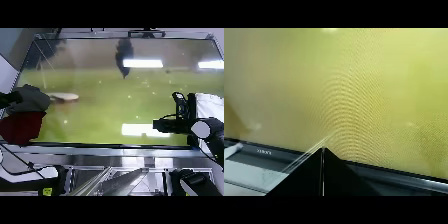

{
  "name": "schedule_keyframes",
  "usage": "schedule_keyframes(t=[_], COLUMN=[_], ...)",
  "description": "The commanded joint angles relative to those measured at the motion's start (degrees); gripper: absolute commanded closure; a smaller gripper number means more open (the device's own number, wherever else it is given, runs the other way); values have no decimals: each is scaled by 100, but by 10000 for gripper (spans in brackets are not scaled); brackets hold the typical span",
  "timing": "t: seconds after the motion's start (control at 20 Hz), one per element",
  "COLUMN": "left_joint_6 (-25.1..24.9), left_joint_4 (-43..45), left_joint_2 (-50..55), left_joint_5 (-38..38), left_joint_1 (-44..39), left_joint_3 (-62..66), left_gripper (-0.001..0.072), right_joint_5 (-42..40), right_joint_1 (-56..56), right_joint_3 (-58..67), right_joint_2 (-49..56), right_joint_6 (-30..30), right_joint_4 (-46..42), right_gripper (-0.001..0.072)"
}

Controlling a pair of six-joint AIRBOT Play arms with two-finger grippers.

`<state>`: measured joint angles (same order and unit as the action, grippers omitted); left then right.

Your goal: Fold the shirts.

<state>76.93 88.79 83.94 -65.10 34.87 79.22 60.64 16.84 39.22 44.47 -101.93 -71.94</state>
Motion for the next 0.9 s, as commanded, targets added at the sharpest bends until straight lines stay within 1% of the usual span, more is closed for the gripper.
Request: schedule_keyframes(t=[0.0,0.25,0.3,0.35,0.4,0.45,0.65,0.75,0.8,0.85], left_joint_6=[-103,-192,-190,-190,-190,-203,-184,-20,57,55], left_joint_4=[-197,-195,-201,-199,-197,-201,-203,-249,-588,-1150], left_joint_2=[981,1849,1941,1985,1991,1987,1803,1576,1375,1191], left_joint_5=[81,146,52,-66,-247,-452,-1331,-1589,-1572,-1587], left_joint_1=[612,501,435,365,284,205,-223,-452,-564,-673], left_joint_3=[415,492,599,734,914,1143,2124,2426,2428,2417], left_gripper=[4,8,89,288,590,696,691,691,691,691], right_joint_5=[-76,-216,-214,-212,-212,-212,-214,-214,-212,-210], right_joint_1=[4,4,4,4,4,4,4,4,4,4], right_joint_3=[-2,-2,-2,-2,-2,-2,-2,-2,-2,-2], right_joint_2=[-4,-4,-4,-4,-4,-4,-4,-4,-4,-4], right_joint_6=[0,0,-2,0,-2,0,0,0,0,0], right_joint_4=[0,24,24,24,26,70,131,133,138,168], right_gripper=[688,688,688,688,688,688,688,688,688,688])
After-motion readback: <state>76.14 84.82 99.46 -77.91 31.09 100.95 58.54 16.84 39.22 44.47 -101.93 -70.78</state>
